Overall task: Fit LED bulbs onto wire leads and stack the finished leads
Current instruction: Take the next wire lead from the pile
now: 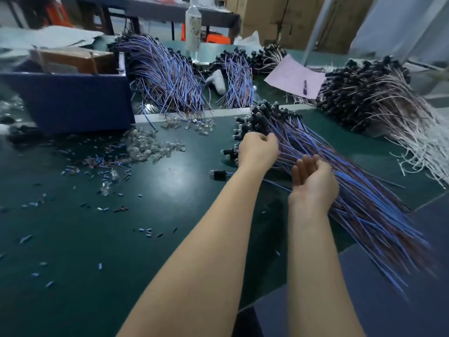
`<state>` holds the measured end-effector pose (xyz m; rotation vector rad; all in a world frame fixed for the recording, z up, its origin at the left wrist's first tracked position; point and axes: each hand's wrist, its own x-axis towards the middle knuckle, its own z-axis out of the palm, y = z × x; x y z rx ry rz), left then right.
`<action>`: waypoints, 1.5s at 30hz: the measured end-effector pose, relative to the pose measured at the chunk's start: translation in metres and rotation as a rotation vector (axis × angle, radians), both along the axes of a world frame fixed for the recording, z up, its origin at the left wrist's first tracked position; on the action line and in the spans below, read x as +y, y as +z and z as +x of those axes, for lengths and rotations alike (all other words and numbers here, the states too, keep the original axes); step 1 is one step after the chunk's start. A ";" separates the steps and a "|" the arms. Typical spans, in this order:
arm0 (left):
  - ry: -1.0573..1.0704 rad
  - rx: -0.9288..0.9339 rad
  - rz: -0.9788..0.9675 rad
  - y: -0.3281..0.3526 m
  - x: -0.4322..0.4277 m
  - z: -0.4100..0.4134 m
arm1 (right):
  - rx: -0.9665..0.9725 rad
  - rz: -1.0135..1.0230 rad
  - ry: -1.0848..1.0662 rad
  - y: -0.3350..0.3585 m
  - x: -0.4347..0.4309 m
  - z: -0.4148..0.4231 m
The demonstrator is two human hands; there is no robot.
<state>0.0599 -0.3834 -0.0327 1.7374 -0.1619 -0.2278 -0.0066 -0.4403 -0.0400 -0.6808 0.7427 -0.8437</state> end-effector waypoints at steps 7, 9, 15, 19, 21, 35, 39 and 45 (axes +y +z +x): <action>0.305 -0.226 -0.275 0.038 0.108 -0.005 | -0.052 -0.286 0.444 0.019 0.110 0.038; 0.515 -0.270 -0.375 0.045 0.155 -0.003 | -0.050 -0.431 0.648 0.021 0.154 0.048; 0.980 -0.232 -0.650 0.041 0.294 -0.001 | 0.126 -1.146 1.062 0.011 0.286 0.062; 1.189 -0.174 -0.683 0.036 0.355 -0.009 | 0.264 -1.539 1.178 0.000 0.360 0.066; 1.247 -0.161 -0.724 0.034 0.375 -0.013 | 0.378 -1.674 1.177 -0.004 0.386 0.068; 1.252 -0.148 -0.840 0.033 0.396 -0.015 | 0.624 -1.628 1.298 0.012 0.415 0.081; 1.262 -0.114 -0.819 0.030 0.394 -0.015 | 0.585 -1.696 1.174 -0.003 0.419 0.079; 1.276 -0.113 -0.828 0.026 0.395 -0.013 | 0.628 -1.648 1.150 -0.004 0.421 0.086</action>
